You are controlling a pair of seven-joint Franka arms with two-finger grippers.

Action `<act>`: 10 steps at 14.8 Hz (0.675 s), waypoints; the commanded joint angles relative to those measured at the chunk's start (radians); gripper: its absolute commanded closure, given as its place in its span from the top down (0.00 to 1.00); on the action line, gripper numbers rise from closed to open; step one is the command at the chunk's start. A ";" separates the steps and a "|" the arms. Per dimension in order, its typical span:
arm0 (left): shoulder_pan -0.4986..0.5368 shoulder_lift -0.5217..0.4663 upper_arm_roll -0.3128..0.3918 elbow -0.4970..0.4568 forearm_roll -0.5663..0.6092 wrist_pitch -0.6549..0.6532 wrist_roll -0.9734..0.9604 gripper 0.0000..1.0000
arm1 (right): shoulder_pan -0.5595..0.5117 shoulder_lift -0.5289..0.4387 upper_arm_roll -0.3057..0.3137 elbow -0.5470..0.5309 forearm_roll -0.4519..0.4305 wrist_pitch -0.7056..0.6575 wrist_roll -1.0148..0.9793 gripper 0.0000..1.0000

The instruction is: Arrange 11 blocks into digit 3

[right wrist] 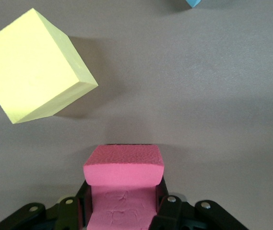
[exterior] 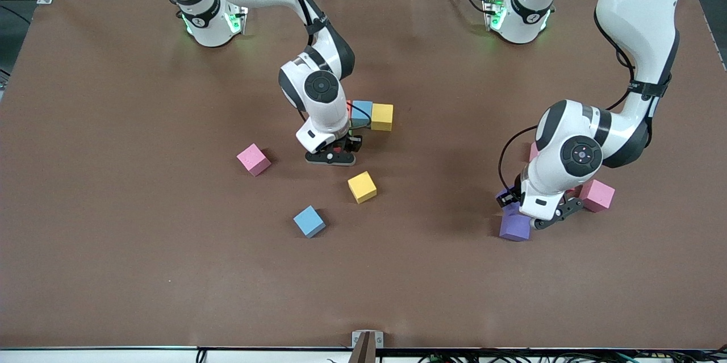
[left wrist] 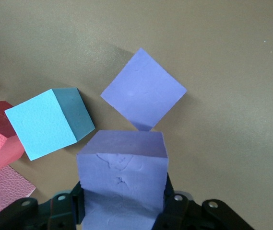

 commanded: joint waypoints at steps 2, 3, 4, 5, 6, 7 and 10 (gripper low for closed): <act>-0.005 0.003 -0.001 0.008 0.020 -0.014 -0.021 0.43 | 0.004 -0.038 0.003 -0.042 0.004 0.001 -0.011 0.03; -0.003 0.003 -0.001 0.008 0.020 -0.014 -0.021 0.43 | 0.004 -0.038 0.003 -0.042 0.004 0.001 -0.011 0.02; -0.005 0.003 -0.001 0.008 0.020 -0.014 -0.021 0.43 | 0.004 -0.038 0.003 -0.042 0.004 0.001 -0.011 0.02; -0.005 0.003 -0.001 0.008 0.020 -0.014 -0.021 0.43 | 0.004 -0.038 0.003 -0.042 0.004 0.001 -0.009 0.03; -0.005 0.001 -0.001 0.008 0.020 -0.014 -0.023 0.43 | 0.004 -0.040 0.003 -0.042 0.004 0.001 -0.009 0.02; -0.003 0.001 -0.001 0.008 0.020 -0.014 -0.023 0.43 | 0.005 -0.040 0.003 -0.042 0.004 0.001 -0.009 0.02; -0.003 0.001 -0.001 0.008 0.020 -0.014 -0.023 0.43 | 0.013 -0.040 0.003 -0.042 0.004 -0.001 -0.008 0.02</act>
